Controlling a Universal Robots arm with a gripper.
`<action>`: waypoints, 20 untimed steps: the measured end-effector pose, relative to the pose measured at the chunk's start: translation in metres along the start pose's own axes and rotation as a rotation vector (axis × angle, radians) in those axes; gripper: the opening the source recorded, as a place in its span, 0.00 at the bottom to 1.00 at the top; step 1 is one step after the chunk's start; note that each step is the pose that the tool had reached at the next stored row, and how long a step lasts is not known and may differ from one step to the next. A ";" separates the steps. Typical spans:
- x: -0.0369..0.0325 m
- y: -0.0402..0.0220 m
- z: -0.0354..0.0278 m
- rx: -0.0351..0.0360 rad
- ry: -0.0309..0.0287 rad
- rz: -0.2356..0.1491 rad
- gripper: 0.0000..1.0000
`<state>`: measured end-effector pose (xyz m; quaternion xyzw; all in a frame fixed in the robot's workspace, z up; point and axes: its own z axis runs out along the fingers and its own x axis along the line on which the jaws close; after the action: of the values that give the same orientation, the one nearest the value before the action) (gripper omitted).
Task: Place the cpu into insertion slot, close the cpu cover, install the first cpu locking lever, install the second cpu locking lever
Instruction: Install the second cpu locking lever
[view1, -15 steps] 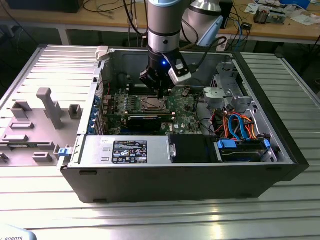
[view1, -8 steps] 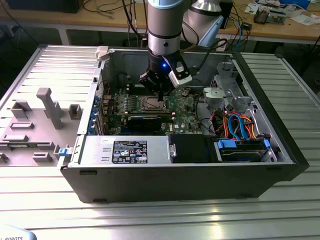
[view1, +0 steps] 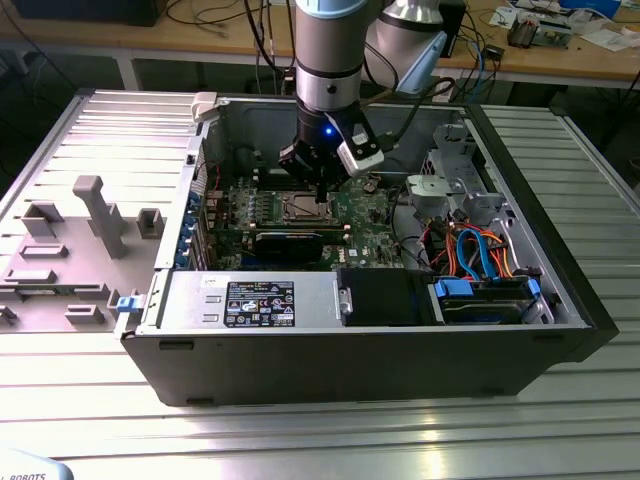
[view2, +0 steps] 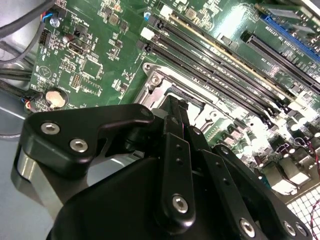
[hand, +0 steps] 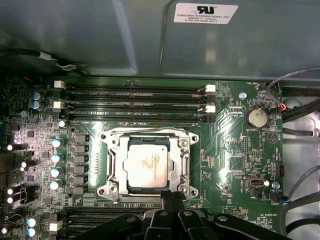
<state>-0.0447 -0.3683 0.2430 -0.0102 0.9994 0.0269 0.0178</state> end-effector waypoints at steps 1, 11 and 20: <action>0.0000 -0.0001 -0.0001 0.0001 0.0001 0.000 0.11; 0.0000 -0.0004 -0.0001 -0.0025 0.0303 0.002 0.11; 0.0003 -0.0134 -0.0003 -0.0401 0.0322 0.003 0.11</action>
<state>-0.0447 -0.3817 0.2426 -0.0097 0.9989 0.0468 0.0015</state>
